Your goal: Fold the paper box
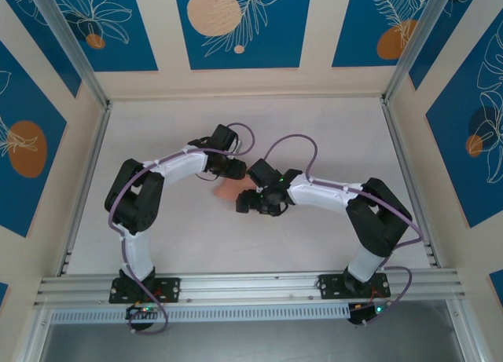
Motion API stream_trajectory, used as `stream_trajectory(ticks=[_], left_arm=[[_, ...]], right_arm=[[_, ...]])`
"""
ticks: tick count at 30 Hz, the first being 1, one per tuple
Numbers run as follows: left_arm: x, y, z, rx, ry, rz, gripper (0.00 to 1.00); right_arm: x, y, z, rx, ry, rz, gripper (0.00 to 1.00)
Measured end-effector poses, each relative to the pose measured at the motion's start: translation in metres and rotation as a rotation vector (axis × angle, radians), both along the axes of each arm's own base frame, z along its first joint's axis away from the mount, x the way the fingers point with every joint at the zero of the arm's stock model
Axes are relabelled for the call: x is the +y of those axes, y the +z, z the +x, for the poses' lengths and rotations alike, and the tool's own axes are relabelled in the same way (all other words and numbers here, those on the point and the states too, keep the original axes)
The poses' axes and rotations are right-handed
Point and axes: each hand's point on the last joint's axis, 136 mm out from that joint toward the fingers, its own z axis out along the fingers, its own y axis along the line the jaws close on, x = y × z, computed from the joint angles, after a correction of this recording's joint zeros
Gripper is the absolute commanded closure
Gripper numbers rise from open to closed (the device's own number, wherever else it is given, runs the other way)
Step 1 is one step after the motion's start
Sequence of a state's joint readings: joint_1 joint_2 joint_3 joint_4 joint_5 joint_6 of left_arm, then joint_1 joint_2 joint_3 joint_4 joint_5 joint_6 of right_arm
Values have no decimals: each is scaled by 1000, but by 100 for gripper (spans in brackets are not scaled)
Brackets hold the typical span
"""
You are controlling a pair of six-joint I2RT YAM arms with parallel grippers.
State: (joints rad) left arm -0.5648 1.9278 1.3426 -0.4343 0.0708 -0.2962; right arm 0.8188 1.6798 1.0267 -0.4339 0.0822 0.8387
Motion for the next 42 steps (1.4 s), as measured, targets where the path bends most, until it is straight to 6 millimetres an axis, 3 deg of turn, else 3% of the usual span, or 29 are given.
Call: stream_trajectory(ticks=[6, 14, 20, 23, 28, 34, 37, 42], left_arm=[[0, 0, 0, 5, 8, -5, 46], [0, -1, 2, 3, 10, -10, 44], [3, -1, 2, 18, 15, -20, 36], [7, 1, 2, 40, 23, -49, 22], [39, 24, 3, 41, 105, -118, 13], [93, 59, 6, -26, 243, -196, 7], [114, 57, 1, -25, 302, -220, 7], [126, 42, -10, 18, 346, -231, 8]], right_arm=[[6, -11, 4, -2, 2, 12, 19], [5, -9, 1, -16, 32, -7, 22], [-8, 31, -17, -239, 193, -164, 22], [-4, 52, -24, -388, 307, -259, 18], [5, 61, -17, -580, 479, -452, 12], [24, 41, 2, -669, 648, -679, 11], [29, 28, 9, -674, 705, -755, 13], [31, 14, 21, -665, 747, -820, 26]])
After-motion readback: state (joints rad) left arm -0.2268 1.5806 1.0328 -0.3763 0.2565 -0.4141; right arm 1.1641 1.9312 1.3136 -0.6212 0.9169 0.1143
